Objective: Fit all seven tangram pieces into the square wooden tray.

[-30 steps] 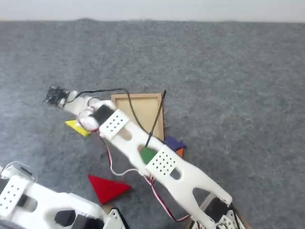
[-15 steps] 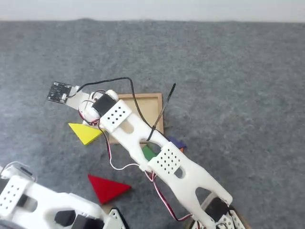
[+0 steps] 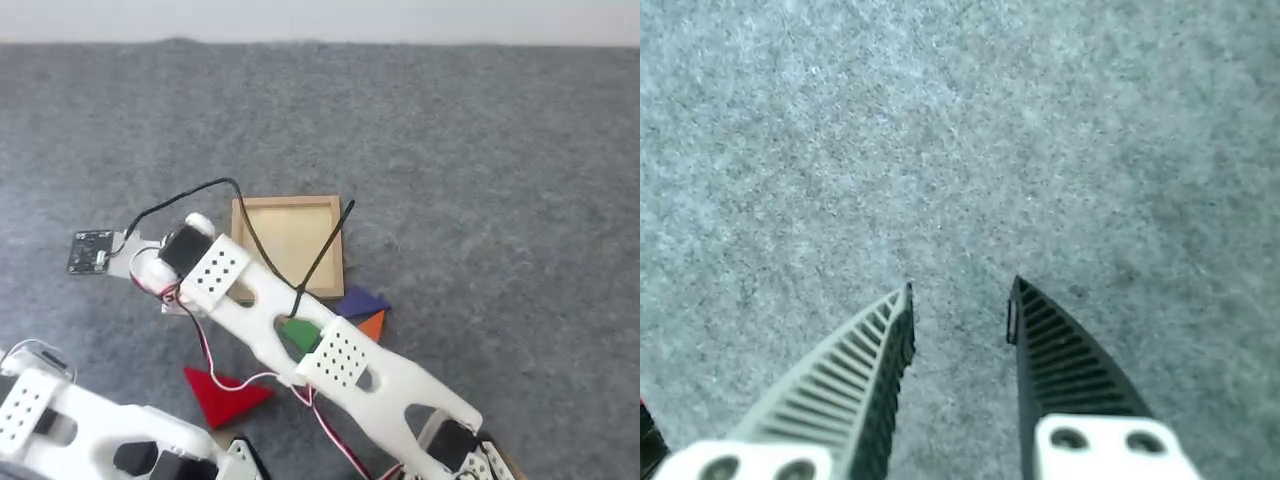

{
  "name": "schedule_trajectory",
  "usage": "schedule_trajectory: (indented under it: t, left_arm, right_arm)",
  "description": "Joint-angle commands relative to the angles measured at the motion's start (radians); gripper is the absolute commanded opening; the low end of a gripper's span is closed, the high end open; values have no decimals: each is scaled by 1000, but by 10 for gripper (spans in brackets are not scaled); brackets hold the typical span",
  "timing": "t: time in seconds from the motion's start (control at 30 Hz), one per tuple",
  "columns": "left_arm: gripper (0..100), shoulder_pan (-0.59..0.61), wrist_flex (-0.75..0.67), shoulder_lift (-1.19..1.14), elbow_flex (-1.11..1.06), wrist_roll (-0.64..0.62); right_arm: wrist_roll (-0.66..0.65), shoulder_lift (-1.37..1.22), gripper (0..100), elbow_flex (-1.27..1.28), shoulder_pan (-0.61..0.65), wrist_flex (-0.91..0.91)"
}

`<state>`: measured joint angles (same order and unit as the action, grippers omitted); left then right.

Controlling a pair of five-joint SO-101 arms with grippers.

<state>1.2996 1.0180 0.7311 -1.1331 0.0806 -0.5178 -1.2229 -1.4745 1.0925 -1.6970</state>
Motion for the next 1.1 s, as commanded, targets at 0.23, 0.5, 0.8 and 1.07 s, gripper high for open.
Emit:
schedule_trajectory:
  t: [0.23,0.5,0.8,1.07]
  left_arm:
    - [160,-5,-40,29,-1,8]
    - [160,-5,-40,29,-2,8]
    - [160,-5,-40,29,-2,8]
    - [160,-5,-40,29,-2,9]
  right_arm:
    - [-15,-8,308,-55,33,76]
    - [-15,-19,310,-52,47,104]
    - [-9,-16,311,74,51,160]
    - [-12,-21,312,77,41,160]
